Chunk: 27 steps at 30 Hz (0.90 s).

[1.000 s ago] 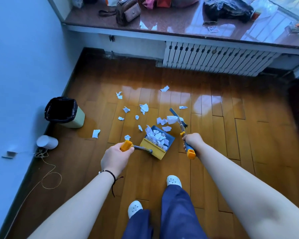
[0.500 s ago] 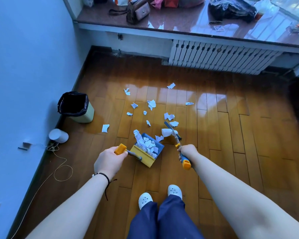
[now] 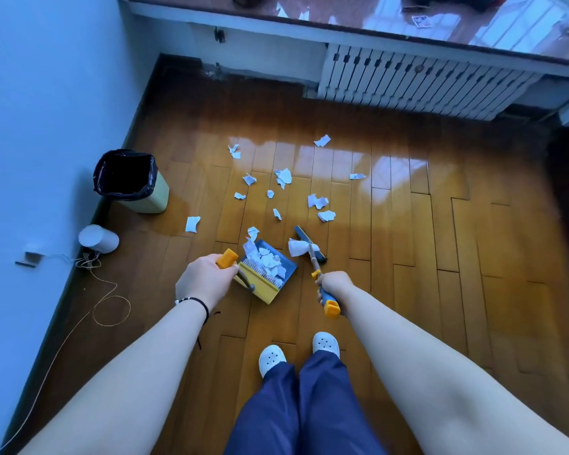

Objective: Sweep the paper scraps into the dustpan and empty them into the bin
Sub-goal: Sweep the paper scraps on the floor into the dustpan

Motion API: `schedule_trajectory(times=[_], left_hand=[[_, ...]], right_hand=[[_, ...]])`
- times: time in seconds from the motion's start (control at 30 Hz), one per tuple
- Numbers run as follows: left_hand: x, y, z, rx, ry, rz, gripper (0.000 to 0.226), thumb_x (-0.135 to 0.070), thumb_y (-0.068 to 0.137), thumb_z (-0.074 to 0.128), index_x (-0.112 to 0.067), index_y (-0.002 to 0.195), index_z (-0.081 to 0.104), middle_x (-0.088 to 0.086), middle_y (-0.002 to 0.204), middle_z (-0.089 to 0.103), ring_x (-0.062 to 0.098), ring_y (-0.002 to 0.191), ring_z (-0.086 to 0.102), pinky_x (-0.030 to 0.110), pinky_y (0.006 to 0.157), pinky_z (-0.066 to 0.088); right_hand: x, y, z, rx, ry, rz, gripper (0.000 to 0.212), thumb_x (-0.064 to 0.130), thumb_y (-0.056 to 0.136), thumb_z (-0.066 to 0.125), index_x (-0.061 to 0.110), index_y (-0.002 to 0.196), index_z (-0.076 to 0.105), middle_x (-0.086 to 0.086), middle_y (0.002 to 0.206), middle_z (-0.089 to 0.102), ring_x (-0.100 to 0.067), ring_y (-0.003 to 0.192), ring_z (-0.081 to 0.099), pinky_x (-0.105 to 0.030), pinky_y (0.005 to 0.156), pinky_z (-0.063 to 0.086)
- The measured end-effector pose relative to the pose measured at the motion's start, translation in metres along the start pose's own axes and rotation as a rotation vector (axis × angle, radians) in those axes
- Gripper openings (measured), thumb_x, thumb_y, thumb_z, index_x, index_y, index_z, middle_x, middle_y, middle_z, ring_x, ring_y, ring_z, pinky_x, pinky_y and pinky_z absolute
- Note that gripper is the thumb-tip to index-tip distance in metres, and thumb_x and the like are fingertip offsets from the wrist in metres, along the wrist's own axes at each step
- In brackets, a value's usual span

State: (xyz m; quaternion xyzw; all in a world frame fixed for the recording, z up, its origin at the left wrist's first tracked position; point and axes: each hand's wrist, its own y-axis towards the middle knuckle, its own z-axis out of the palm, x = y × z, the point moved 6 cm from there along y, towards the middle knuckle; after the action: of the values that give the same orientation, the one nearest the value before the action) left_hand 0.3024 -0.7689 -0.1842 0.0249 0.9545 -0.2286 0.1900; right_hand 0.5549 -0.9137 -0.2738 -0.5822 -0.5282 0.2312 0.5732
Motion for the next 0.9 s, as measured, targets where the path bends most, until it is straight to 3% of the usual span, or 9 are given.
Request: schedule_trajectory(times=[0.17,0.27,0.33,0.43,0.57,0.9], left_hand=[[-0.013,0.001,0.006,0.007,0.006,0.009,0.030,-0.052,0.095,0.054,-0.026,0.098,0.069,-0.007,0.074,0.063,0.019,0.071,0.060,0.022,0.052,0.039],[-0.018,0.002,0.007,0.003,-0.005,0.003,0.029,-0.052,0.094,0.055,-0.028,0.097,0.070,-0.008,0.073,0.063,0.019,0.070,0.060,0.023,0.053,0.042],[-0.019,0.002,0.008,0.010,-0.003,0.006,0.029,-0.052,0.095,0.054,-0.028,0.097,0.070,-0.008,0.073,0.063,0.019,0.069,0.060,0.023,0.054,0.043],[-0.014,-0.002,0.006,0.008,-0.012,0.002,0.030,-0.053,0.095,0.053,-0.027,0.098,0.069,-0.008,0.072,0.062,0.018,0.069,0.060,0.023,0.054,0.043],[-0.001,-0.012,0.004,-0.007,-0.035,-0.019,0.032,-0.055,0.095,0.052,-0.028,0.098,0.069,-0.009,0.072,0.063,0.017,0.068,0.061,0.024,0.056,0.048],[0.025,-0.032,-0.009,-0.066,-0.132,-0.111,0.027,-0.051,0.096,0.054,-0.028,0.087,0.063,-0.008,0.072,0.062,0.017,0.068,0.058,0.023,0.055,0.042]], right_hand=[[-0.020,-0.008,0.020,0.075,-0.068,0.079,0.019,0.006,0.096,0.048,0.003,0.113,0.054,-0.013,0.070,0.052,-0.021,0.046,0.050,-0.022,0.039,0.044],[-0.021,-0.025,0.023,0.129,-0.192,0.051,0.004,0.003,0.095,0.051,0.001,0.094,0.053,-0.014,0.069,0.051,-0.022,0.047,0.050,-0.028,0.046,0.046],[-0.020,-0.034,0.015,0.127,-0.281,0.014,0.012,0.002,0.095,0.054,0.003,0.083,0.053,-0.015,0.069,0.051,-0.023,0.048,0.050,-0.032,0.052,0.046],[-0.014,-0.049,-0.003,0.099,-0.340,-0.018,0.005,0.007,0.095,0.056,0.003,0.092,0.055,-0.014,0.073,0.054,-0.022,0.049,0.052,-0.030,0.049,0.048],[-0.003,-0.057,-0.022,0.060,-0.387,-0.073,0.018,0.010,0.095,0.056,0.000,0.110,0.059,-0.015,0.080,0.057,-0.019,0.049,0.054,-0.024,0.042,0.048],[0.050,-0.049,0.007,0.037,-0.249,-0.129,0.011,0.006,0.095,0.055,0.001,0.104,0.057,-0.014,0.071,0.055,-0.019,0.048,0.052,-0.023,0.041,0.047]])
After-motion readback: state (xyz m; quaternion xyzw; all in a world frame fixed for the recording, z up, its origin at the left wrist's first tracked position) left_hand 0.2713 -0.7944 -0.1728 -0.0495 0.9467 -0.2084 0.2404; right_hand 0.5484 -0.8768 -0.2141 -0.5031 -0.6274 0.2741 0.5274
